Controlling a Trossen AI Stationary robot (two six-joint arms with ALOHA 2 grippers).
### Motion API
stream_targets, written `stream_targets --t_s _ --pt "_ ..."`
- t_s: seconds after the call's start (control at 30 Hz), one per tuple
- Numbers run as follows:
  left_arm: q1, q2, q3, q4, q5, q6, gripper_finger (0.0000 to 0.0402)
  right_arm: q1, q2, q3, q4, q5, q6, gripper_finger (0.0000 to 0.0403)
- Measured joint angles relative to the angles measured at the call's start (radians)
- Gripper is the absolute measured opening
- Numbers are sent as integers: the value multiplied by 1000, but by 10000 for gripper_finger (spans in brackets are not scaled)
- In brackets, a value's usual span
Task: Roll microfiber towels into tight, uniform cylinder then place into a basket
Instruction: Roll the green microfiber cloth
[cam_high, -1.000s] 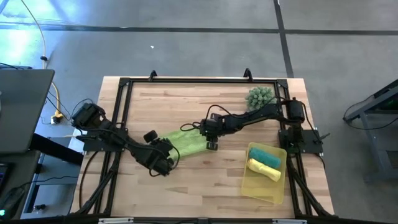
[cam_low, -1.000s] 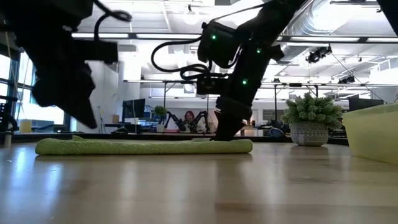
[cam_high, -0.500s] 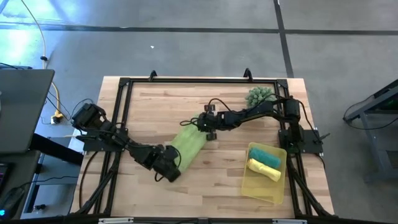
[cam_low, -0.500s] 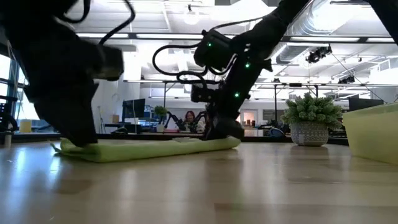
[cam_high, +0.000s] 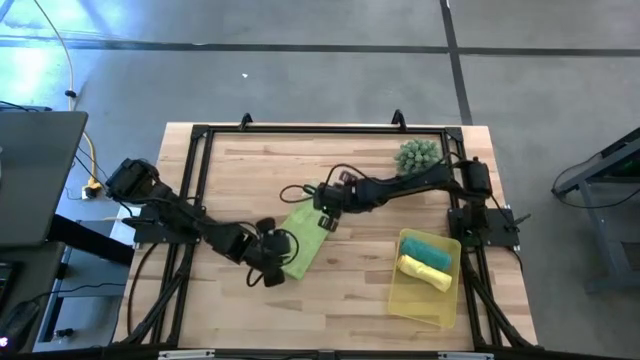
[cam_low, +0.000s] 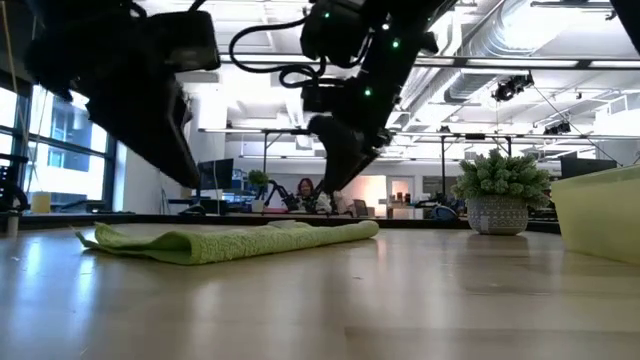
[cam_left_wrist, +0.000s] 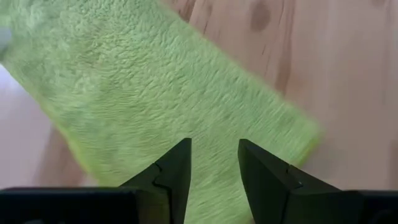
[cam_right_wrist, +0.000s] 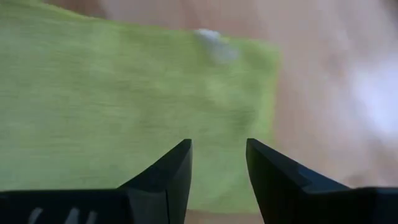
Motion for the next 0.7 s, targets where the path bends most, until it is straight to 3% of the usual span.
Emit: stream_targets --t_s 0.13,0.23,0.53,0.7 --pt "0 0 -4 -94 47 143 122 38 9 -38 34 -74 124 144" --pt "0 0 -30 -85 67 168 122 55 9 -66 57 -80 178 144" --pt "-17 13 -94 -31 145 31 122 39 9 -186 154 -80 189 144" --pt "-39 38 -120 112 211 -100 122 7 6 -233 229 -79 77 144"
